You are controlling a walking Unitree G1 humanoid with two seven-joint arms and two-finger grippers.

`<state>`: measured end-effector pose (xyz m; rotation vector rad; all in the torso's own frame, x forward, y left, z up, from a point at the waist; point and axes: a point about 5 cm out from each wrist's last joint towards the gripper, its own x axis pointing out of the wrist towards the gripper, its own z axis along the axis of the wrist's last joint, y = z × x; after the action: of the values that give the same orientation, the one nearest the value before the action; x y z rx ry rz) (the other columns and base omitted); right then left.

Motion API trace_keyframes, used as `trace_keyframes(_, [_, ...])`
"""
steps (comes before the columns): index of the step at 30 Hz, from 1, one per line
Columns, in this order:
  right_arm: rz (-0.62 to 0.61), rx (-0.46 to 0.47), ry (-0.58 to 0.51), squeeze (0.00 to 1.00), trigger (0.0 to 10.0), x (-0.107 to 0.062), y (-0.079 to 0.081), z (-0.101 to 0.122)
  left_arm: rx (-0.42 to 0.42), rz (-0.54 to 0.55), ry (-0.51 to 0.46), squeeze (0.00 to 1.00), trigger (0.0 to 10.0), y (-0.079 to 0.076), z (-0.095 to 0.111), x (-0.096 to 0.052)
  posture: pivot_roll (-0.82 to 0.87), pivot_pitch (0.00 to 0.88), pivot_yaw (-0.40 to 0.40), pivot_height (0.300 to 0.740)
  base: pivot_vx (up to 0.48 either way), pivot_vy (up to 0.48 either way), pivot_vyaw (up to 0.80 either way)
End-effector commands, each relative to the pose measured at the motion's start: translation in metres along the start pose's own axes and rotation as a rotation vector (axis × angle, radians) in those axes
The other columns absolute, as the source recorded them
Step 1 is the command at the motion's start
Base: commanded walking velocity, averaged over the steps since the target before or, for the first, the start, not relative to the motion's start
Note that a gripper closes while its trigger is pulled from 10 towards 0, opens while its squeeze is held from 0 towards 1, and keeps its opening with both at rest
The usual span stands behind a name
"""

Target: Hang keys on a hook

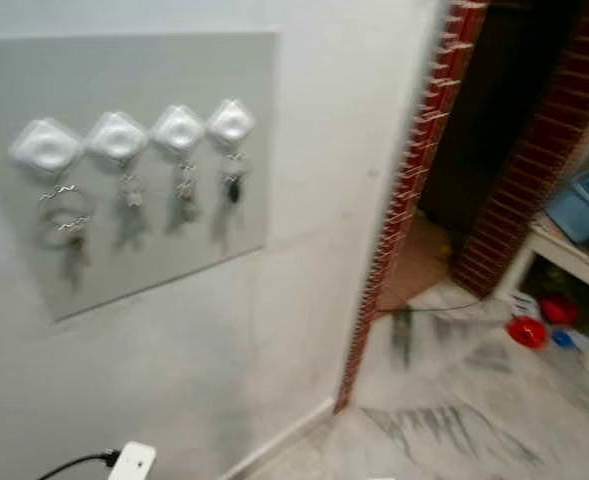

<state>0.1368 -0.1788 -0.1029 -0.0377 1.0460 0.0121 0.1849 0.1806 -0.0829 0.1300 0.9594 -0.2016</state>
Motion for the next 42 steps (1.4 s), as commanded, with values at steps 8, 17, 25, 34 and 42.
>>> trace_keyframes(8, [-0.003,0.013,0.026,0.0,10.0,-0.001,-0.002,-0.004,-0.012,-0.011,-0.003,0.0,10.0,-0.012,0.004,0.003,-0.06,0.0,0.011,0.74,0.0,0.0,-0.76])
trace_keyframes(17, [-0.002,0.024,0.026,0.0,10.0,0.0,-0.002,-0.004,-0.013,-0.009,-0.005,0.0,10.0,-0.012,0.008,0.004,-0.06,0.0,0.014,0.74,0.0,0.0,-0.76])
trace_keyframes(25, [-0.005,0.034,0.026,0.0,10.0,0.0,-0.002,-0.004,-0.012,-0.012,-0.001,0.0,10.0,-0.012,0.004,0.003,-0.07,0.0,0.016,0.74,0.0,-0.377,-0.75])
trace_keyframes(34, [-0.005,0.035,0.018,0.0,10.0,-0.001,-0.002,-0.004,-0.008,-0.013,0.002,0.0,10.0,-0.012,0.003,0.003,-0.07,0.0,0.018,0.74,0.0,-0.48,-0.22])
trace_keyframes(42, [-0.003,0.039,0.016,0.0,10.0,0.0,-0.001,-0.003,-0.006,-0.013,0.002,0.0,10.0,-0.012,0.003,0.003,-0.07,0.0,0.019,0.74,0.0,-0.48,0.0])
